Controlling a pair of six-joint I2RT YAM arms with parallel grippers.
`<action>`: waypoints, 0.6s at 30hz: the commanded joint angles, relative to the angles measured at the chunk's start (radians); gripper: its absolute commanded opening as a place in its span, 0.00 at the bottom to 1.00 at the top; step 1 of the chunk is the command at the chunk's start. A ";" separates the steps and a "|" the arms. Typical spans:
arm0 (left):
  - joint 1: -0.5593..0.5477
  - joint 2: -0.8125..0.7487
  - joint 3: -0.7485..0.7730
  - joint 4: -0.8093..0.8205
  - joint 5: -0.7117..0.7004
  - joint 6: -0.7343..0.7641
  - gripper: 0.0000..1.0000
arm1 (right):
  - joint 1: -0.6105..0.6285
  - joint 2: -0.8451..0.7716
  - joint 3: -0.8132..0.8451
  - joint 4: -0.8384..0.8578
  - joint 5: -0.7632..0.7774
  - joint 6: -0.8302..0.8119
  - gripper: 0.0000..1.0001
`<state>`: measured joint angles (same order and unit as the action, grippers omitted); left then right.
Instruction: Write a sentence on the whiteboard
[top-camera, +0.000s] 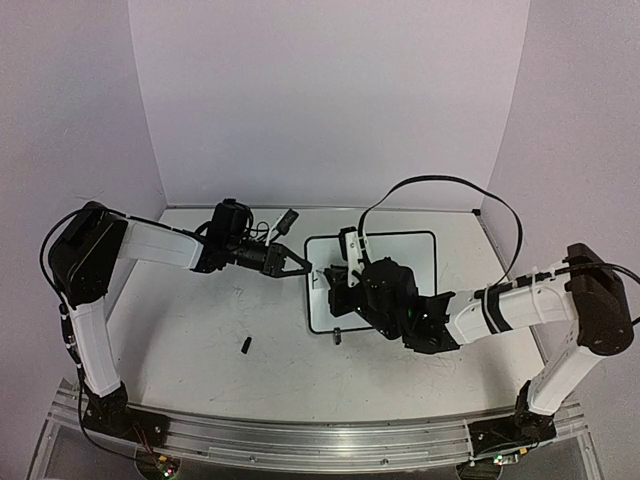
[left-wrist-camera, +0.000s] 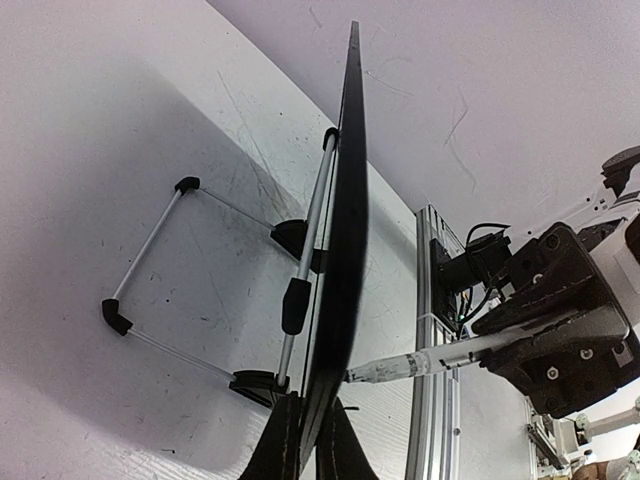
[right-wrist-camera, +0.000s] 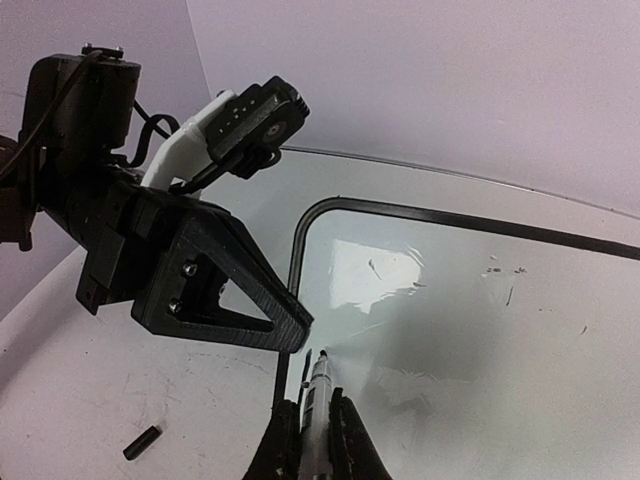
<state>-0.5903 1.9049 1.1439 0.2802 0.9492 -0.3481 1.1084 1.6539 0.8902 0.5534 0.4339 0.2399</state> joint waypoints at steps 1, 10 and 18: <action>-0.008 -0.041 -0.007 -0.010 0.042 -0.035 0.00 | -0.004 0.022 0.045 0.023 0.027 -0.006 0.00; -0.008 -0.042 -0.006 -0.010 0.046 -0.035 0.00 | -0.004 0.030 0.040 0.006 0.032 -0.001 0.00; -0.008 -0.043 -0.006 -0.010 0.046 -0.035 0.00 | -0.004 0.023 0.046 -0.023 0.050 0.006 0.00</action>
<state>-0.5903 1.9049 1.1439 0.2802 0.9489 -0.3481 1.1084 1.6699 0.8925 0.5517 0.4519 0.2405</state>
